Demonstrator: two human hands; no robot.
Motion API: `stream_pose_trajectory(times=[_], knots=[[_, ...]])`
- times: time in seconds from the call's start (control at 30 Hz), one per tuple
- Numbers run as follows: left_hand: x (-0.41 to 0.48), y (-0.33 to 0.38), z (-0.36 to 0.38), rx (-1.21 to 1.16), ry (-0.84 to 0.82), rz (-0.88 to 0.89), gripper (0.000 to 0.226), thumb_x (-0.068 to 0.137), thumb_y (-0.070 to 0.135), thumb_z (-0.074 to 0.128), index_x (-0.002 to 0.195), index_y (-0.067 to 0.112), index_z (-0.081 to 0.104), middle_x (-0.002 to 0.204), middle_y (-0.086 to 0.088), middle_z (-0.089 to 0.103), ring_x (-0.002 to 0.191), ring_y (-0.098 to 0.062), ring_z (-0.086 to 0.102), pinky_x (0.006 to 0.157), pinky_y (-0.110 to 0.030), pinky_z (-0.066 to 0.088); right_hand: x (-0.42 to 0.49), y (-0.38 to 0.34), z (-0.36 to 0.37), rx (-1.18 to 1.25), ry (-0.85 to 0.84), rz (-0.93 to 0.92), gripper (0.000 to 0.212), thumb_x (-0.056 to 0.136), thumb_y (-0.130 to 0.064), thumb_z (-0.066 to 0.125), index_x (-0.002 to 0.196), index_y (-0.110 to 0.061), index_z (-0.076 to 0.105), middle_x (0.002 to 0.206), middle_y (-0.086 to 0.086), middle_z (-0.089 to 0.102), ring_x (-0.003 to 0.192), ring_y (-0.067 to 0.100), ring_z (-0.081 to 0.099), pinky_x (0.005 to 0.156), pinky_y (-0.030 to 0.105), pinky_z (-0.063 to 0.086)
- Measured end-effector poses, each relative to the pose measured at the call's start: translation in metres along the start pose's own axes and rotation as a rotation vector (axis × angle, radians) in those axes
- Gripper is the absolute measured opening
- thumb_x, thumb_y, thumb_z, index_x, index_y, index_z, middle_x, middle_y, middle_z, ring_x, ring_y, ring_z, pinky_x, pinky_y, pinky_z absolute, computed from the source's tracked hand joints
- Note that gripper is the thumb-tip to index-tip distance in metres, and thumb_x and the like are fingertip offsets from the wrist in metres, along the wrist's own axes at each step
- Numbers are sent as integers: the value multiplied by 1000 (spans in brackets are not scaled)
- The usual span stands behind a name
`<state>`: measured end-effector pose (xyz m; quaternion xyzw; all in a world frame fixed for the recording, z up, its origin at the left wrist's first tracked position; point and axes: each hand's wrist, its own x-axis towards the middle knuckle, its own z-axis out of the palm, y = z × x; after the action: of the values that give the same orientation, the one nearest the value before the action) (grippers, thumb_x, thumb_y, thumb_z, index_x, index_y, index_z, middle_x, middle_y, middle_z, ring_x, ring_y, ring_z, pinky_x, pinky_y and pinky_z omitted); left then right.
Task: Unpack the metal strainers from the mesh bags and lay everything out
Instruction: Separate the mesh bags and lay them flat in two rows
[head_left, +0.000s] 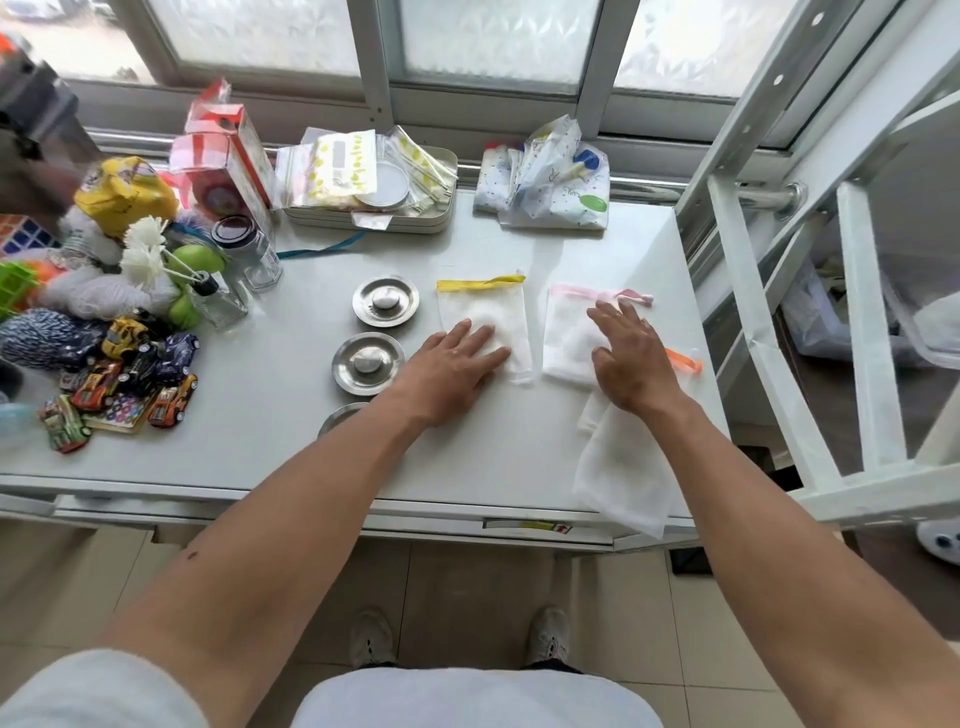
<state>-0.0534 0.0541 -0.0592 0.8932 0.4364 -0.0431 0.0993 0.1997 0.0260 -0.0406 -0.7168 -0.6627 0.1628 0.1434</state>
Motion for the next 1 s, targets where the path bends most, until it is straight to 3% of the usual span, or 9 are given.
stream_pose_trajectory(times=[0.1,0.23,0.33,0.43,0.57,0.8,0.9,1.0], knots=[[1,-3,-1,36,15,-49,48,104,24,28,151,33,23,164,-6,11,150,-27,8,119,-44,12,-6,2,-3,70,167,22,59,76,-12,40,132,-5,56,149,11,47,145,26,32,118,39,25],[-2,15,0,93,79,-60,62,94,9,38,151,27,23,164,-7,10,151,-26,7,119,-47,9,-8,17,-6,22,180,244,48,87,-19,45,132,-5,55,142,13,53,140,30,35,114,43,30],[0,47,1,36,144,40,54,97,19,38,150,24,26,163,-6,18,150,-26,13,119,-49,11,-8,17,-6,-22,115,226,52,84,-29,53,132,-9,55,142,10,53,140,31,34,112,46,33],[8,76,6,35,38,132,51,102,39,28,151,29,21,163,-4,16,150,-24,11,119,-52,8,-3,9,-6,-94,98,179,48,85,-29,56,131,-13,57,144,9,51,141,31,32,109,46,33],[12,89,9,41,-36,77,54,102,48,14,153,33,14,164,0,10,151,-23,6,118,-54,4,0,18,-23,-120,18,495,46,92,-32,47,131,-7,52,139,17,47,131,40,36,105,47,34],[16,94,10,26,-38,-45,58,101,52,12,154,31,8,165,1,5,151,-25,3,117,-53,3,-3,27,-34,-178,-19,554,32,81,-19,49,109,-10,62,112,16,63,117,39,43,91,44,38],[12,101,8,-28,128,-17,54,101,48,28,148,22,32,160,-7,27,147,-30,20,116,-52,14,-6,25,-37,-195,88,533,33,78,-20,51,106,-9,65,113,17,62,112,41,49,92,44,41],[0,116,10,-27,323,172,47,92,52,49,114,13,63,122,-10,62,116,-31,53,98,-46,36,-5,22,-41,-166,239,481,30,84,-20,52,109,-6,63,113,20,61,110,43,52,93,49,47]])
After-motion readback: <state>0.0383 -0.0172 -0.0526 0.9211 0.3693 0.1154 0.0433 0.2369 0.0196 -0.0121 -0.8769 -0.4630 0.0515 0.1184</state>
